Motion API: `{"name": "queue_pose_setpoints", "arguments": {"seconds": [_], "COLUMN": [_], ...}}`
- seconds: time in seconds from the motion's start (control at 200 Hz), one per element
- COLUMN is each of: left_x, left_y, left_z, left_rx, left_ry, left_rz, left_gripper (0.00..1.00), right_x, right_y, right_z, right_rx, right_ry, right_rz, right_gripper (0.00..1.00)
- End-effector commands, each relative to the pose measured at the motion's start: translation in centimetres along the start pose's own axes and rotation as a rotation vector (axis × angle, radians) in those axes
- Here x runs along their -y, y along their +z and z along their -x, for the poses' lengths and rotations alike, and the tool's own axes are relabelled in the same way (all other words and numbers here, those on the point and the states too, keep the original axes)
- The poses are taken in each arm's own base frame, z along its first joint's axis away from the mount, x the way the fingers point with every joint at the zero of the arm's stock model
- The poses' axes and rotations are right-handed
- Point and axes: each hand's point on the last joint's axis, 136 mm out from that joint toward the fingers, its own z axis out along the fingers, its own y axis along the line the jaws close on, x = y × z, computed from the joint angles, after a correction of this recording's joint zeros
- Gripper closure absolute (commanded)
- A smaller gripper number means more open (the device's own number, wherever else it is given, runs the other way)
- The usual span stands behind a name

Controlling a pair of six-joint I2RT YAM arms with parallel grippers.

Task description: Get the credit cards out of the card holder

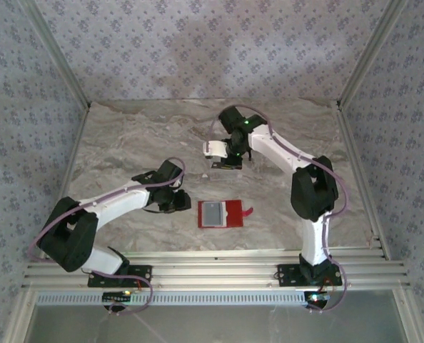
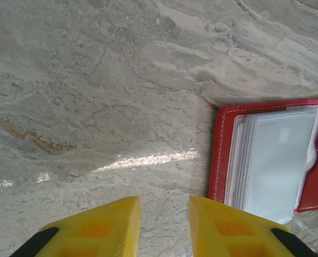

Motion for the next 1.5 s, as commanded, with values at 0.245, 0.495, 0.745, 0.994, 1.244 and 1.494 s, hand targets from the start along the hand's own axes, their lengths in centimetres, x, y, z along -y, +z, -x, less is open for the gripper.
{"name": "queue_pose_setpoints", "arguments": {"seconds": [0.245,0.495,0.745,0.994,1.244,1.494], "left_x": [-0.2,-0.2,-0.1,0.1,0.0,0.0], "left_y": [0.2,0.0,-0.2,0.0,0.2,0.4], "left_z": [-0.2,-0.3,-0.3,0.0,-0.1,0.0], "left_rx": [-0.009,-0.01,-0.007,-0.013,-0.018,-0.023], "left_ry": [-0.003,-0.002,-0.004,-0.008,-0.016,-0.014], "left_rz": [-0.007,-0.014,-0.014,-0.016,-0.008,-0.005], "left_gripper": [0.7,0.7,0.7,0.7,0.7,0.7], "right_x": [-1.2,-2.4,-1.7,-0.5,0.1,-0.2], "right_y": [2.0,2.4,1.2,-0.6,1.8,3.6], "right_z": [-2.2,-1.9,-1.0,0.1,-1.1,-2.4], "right_rx": [-0.085,-0.087,-0.081,-0.049,-0.092,-0.11], "right_ry": [-0.08,-0.064,-0.085,-0.126,-0.139,-0.12], "right_rz": [0.114,0.161,0.111,0.027,0.03,0.06], "right_gripper": [1.0,1.0,1.0,1.0,1.0,1.0]}}
